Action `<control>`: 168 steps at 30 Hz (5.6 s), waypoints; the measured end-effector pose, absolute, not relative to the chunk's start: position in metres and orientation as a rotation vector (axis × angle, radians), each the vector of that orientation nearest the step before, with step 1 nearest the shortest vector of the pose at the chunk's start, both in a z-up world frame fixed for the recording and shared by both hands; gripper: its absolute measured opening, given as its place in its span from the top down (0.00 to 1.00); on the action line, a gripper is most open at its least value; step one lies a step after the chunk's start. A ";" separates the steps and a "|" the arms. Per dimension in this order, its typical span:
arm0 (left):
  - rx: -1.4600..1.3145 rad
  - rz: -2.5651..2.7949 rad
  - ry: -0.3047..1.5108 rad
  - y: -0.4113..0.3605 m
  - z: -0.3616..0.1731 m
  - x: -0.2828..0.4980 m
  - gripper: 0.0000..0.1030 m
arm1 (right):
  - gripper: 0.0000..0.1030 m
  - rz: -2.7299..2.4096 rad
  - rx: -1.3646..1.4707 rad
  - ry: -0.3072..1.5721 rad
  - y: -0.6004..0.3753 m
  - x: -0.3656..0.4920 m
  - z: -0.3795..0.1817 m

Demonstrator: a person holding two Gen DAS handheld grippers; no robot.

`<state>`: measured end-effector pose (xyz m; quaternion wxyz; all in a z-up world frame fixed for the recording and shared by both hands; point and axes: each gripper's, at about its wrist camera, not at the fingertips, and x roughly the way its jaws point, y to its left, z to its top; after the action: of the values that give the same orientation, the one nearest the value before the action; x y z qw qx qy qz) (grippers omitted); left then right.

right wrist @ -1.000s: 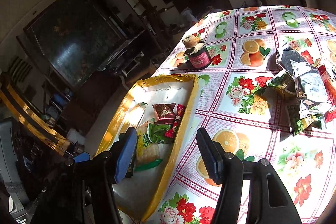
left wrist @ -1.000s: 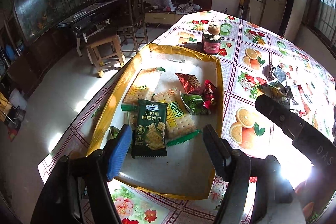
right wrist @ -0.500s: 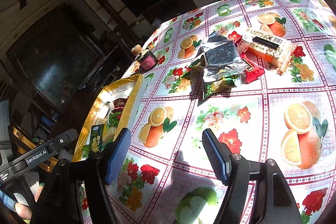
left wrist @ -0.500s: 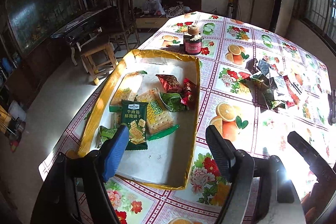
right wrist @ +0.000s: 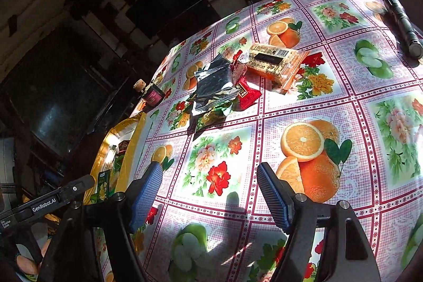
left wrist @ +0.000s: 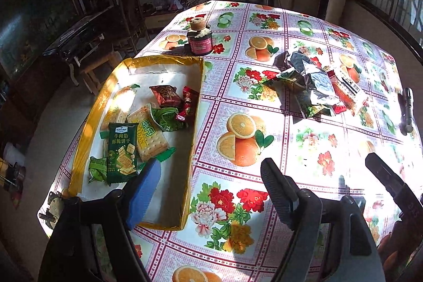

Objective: Organize snacks
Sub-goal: 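Move both tools over the silver foil bag and clear cracker pack, then grasp the silver foil bag with left tool while right tool grasps red candy bar, then carry the silver bag with left tool while right tool carries candy bar to tray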

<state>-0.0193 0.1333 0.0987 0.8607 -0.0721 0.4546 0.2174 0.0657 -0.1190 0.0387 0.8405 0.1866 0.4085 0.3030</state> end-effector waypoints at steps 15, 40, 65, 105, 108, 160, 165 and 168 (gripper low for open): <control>-0.163 0.304 1.006 0.082 0.098 0.077 0.25 | 0.22 0.570 0.447 0.845 -0.160 0.074 0.035; -0.190 0.225 1.173 0.052 0.032 0.212 0.40 | 0.20 0.538 0.365 0.837 -0.163 0.140 0.050; -0.305 0.221 1.112 0.134 0.052 0.062 0.43 | 0.81 0.588 -0.094 0.914 -0.036 0.186 0.024; -0.171 0.391 0.986 0.124 0.079 -0.048 0.43 | 0.80 0.813 0.206 0.816 -0.055 0.006 0.074; -0.175 0.397 0.982 0.127 0.080 -0.050 0.43 | 0.80 0.818 0.201 0.808 -0.053 0.003 0.077; -0.232 0.552 0.935 0.191 0.077 -0.091 0.43 | 0.80 0.932 0.125 0.855 0.015 -0.018 0.070; -0.246 0.579 0.930 0.204 0.076 -0.094 0.43 | 0.80 0.956 0.113 0.853 0.031 -0.017 0.073; -0.255 0.595 0.930 0.212 0.076 -0.095 0.43 | 0.80 0.971 0.103 0.849 0.042 -0.016 0.075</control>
<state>-0.0946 0.2124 0.0757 0.8438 -0.1209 0.4403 0.2818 -0.0157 0.0418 0.0752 0.7977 0.0478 0.3957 0.4525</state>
